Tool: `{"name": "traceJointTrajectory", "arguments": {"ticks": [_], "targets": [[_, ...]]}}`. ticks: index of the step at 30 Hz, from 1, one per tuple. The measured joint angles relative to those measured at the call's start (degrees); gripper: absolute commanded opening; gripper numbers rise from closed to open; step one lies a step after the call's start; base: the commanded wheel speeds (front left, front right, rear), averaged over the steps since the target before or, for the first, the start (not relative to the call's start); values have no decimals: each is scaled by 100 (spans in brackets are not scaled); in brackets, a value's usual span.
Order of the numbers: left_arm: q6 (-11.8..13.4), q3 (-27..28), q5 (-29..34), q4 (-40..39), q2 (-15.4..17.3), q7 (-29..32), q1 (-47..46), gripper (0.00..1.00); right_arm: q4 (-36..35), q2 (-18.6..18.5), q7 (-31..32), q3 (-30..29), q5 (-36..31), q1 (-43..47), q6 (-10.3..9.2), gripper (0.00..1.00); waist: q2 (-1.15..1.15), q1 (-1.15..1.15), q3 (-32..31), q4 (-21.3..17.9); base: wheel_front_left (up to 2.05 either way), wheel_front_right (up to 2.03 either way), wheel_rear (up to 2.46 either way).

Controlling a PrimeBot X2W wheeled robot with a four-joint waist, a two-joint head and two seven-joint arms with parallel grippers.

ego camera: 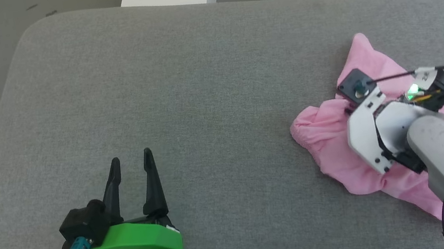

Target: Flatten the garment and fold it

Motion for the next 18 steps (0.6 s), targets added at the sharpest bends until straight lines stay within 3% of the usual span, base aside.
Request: {"name": "traceJointTrajectory", "arguments": {"ticks": [14,15,16,17,18], "targets": [[22,-60,-1,15,0,0,-7,100,-412,-67,-315,-388,436,-493,0,0,0,0,-100,-6,0,0,0],[22,-62,-2,16,0,0,-7,100,-424,-77,-360,-402,452,-449,0,11,0,0,-117,-1,0,0,0],[22,-64,-3,16,0,0,-7,100,-452,-93,-423,-404,464,-385,0,85,0,0,-133,3,0,0,0],[23,-66,-5,16,0,0,-6,100,-494,-121,-482,-402,468,-298,0,100,0,0,-149,4,0,0,0],[24,-64,-7,16,0,0,-6,100,-542,-152,-532,-403,468,-207,0,100,0,0,-161,3,0,0,0]]}}
